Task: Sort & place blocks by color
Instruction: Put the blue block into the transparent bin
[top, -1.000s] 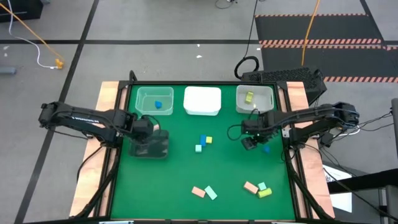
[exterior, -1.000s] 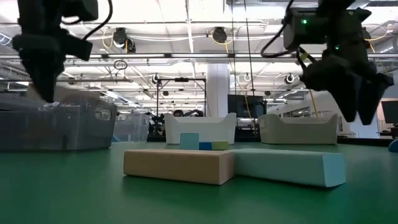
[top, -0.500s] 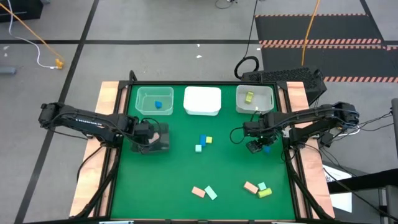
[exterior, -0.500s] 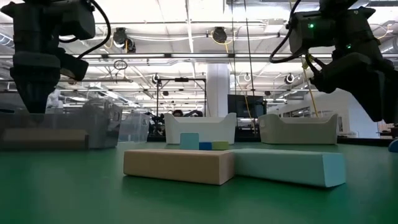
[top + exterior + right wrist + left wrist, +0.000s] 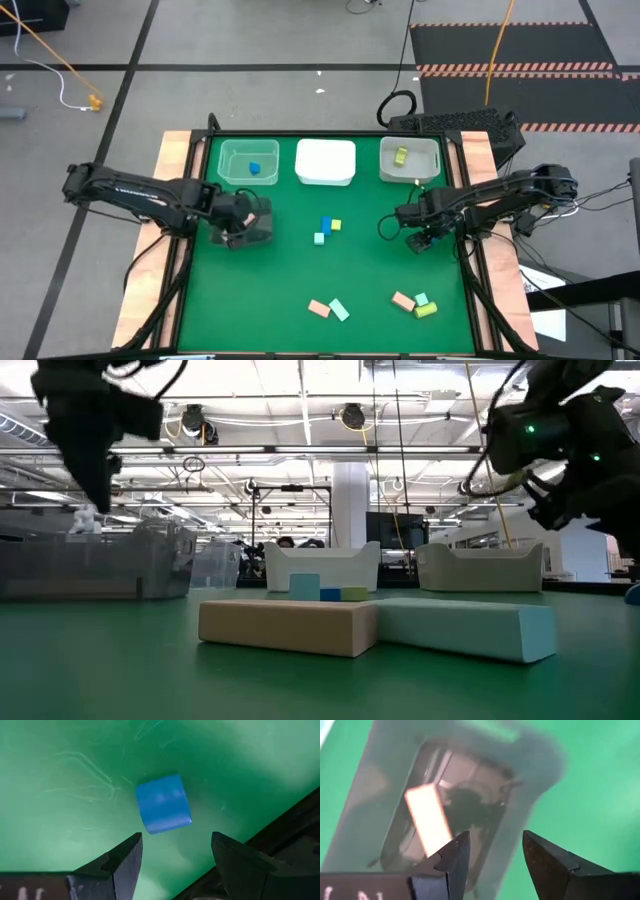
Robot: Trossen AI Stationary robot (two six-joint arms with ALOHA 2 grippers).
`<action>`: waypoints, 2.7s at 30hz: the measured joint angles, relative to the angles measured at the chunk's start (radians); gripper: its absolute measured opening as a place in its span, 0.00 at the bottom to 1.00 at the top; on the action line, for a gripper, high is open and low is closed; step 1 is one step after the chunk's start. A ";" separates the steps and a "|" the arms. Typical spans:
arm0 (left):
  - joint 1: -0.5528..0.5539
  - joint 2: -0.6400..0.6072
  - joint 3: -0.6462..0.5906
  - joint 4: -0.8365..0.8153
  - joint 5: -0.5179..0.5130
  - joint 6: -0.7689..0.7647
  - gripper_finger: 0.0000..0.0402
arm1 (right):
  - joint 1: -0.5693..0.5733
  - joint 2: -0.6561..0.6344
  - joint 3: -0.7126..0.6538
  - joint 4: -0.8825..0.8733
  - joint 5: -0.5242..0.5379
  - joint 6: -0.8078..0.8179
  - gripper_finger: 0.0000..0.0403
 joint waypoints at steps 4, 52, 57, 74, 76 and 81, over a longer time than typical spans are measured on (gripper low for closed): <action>-0.018 0.000 0.075 0.047 -0.007 0.053 0.45 | 0.000 0.000 -0.040 0.049 0.002 -0.003 0.56; 0.127 0.015 0.148 0.738 -0.192 1.049 0.45 | -0.187 -0.078 0.044 1.398 -0.054 -0.113 0.28; 0.150 0.052 0.147 0.832 -0.193 0.958 0.45 | -0.213 -0.006 0.164 1.408 -0.052 -0.209 0.28; 0.143 0.207 0.148 1.139 -0.456 1.026 0.45 | -0.290 0.249 0.485 1.680 -0.042 -0.155 0.28; 0.141 0.209 0.148 1.200 -0.474 1.026 0.45 | -0.291 0.249 0.485 1.680 -0.011 -0.154 0.28; 0.148 0.222 0.148 1.331 -0.510 1.036 0.45 | -0.287 0.249 0.485 1.685 0.005 -0.156 0.28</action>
